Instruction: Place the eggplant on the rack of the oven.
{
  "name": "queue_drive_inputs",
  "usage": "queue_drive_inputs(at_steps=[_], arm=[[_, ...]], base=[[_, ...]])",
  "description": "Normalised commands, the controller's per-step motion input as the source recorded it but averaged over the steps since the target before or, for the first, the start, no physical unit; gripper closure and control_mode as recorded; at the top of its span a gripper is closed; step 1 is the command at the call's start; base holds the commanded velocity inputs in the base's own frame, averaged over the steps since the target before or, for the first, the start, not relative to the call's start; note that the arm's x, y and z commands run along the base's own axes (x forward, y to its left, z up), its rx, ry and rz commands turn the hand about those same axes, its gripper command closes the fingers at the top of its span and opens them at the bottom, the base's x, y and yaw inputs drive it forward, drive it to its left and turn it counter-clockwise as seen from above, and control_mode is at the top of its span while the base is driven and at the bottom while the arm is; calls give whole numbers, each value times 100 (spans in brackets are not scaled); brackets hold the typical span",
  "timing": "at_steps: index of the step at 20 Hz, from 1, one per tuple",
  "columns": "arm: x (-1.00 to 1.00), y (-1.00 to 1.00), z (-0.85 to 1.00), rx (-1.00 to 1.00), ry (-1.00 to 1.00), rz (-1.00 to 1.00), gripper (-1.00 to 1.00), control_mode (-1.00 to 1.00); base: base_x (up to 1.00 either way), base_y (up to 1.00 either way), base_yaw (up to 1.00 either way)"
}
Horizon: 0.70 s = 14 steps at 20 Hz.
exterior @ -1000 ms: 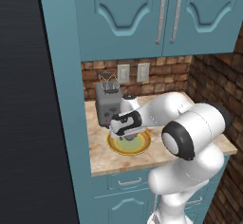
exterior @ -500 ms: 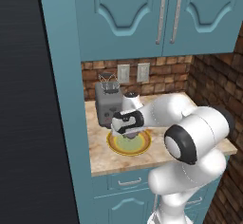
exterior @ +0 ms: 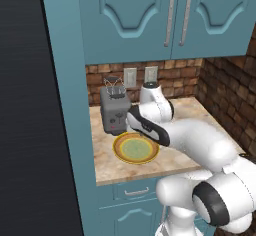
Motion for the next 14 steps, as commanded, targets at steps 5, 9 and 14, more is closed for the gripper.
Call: queue_drive_inputs(at_steps=[5, 9, 14], arm=[[-68, -45, 100, 0, 0, -4, 100, -100], [-90, -17, 74, 1, 0, 0, 100, -100], [-100, -9, 4, 1, -17, 1, 100, -100]], base=[[0, 0, 0], [0, 0, 0], [0, 0, 0]])
